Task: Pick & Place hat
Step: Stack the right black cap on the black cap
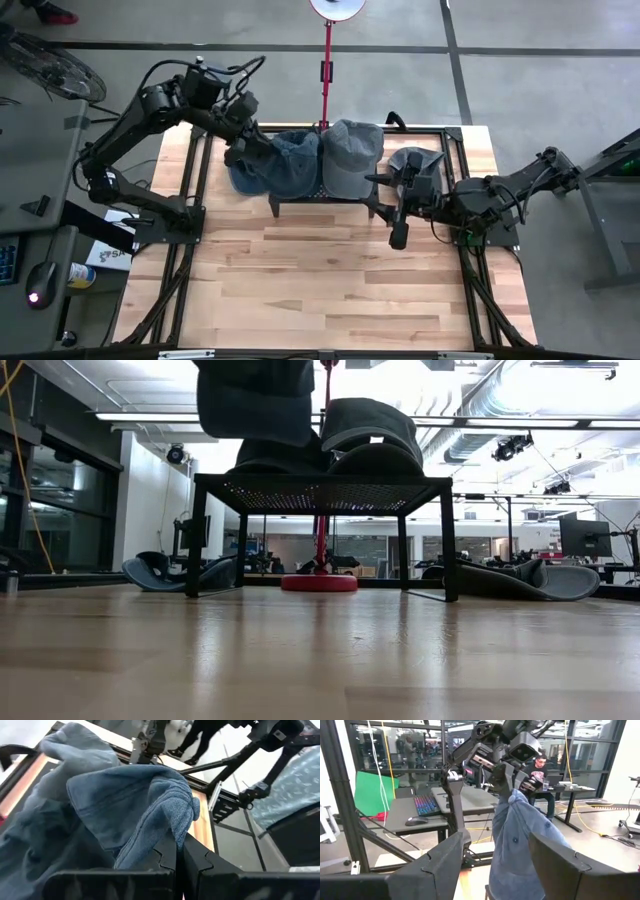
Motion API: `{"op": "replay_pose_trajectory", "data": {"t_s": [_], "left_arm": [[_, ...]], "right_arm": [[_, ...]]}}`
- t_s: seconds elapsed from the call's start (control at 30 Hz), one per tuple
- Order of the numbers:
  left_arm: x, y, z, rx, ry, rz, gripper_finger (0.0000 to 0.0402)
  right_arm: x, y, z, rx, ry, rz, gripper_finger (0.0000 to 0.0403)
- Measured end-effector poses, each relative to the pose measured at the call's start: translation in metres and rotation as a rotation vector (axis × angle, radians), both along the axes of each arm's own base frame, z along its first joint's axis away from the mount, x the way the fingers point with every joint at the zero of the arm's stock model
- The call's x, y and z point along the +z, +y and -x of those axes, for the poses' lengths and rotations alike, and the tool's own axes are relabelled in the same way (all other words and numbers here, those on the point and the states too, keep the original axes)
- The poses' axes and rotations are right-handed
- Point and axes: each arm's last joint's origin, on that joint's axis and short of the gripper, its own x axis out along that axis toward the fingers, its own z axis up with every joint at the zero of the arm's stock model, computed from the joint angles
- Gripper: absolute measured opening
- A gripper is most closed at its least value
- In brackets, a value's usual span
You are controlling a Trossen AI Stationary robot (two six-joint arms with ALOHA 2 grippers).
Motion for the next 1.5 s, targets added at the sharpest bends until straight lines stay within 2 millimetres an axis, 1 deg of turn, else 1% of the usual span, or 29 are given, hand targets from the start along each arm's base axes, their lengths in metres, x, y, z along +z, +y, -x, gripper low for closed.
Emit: {"op": "replay_pose_trajectory", "data": {"t_s": [0.1,0.3,0.47,0.8,0.93,1.13,1.33,1.5], "left_arm": [[-0.003,0.002,-0.005,-0.014,0.012,0.0,0.0],[-0.005,0.003,-0.007,-0.03,0.014,-0.03,0.0],[-0.008,0.007,-0.011,0.019,0.042,-0.083,0.0],[-0.018,0.019,-0.029,0.05,0.084,-0.166,0.0],[-0.021,0.022,-0.031,0.111,0.12,-0.208,0.0],[-0.02,0.027,-0.031,0.242,0.15,-0.323,0.0],[-0.019,0.029,-0.032,0.263,0.155,-0.356,0.0],[-0.027,0.036,-0.041,0.318,0.206,-0.383,0.0]], "right_arm": [[0.0,0.0,0.0,0.0,-0.001,-0.009,0.022],[-0.001,0.0,0.0,-0.002,0.001,-0.015,0.022],[-0.001,-0.001,0.0,-0.019,0.001,-0.016,0.022],[-0.001,-0.001,0.0,-0.036,0.005,-0.018,0.022],[-0.001,-0.001,0.0,-0.036,0.006,-0.018,0.022],[-0.001,-0.001,0.0,-0.04,0.007,-0.017,0.022],[-0.001,-0.001,0.0,-0.046,0.008,-0.017,0.022],[-0.001,-0.002,0.001,-0.084,0.009,-0.016,0.022]]}}
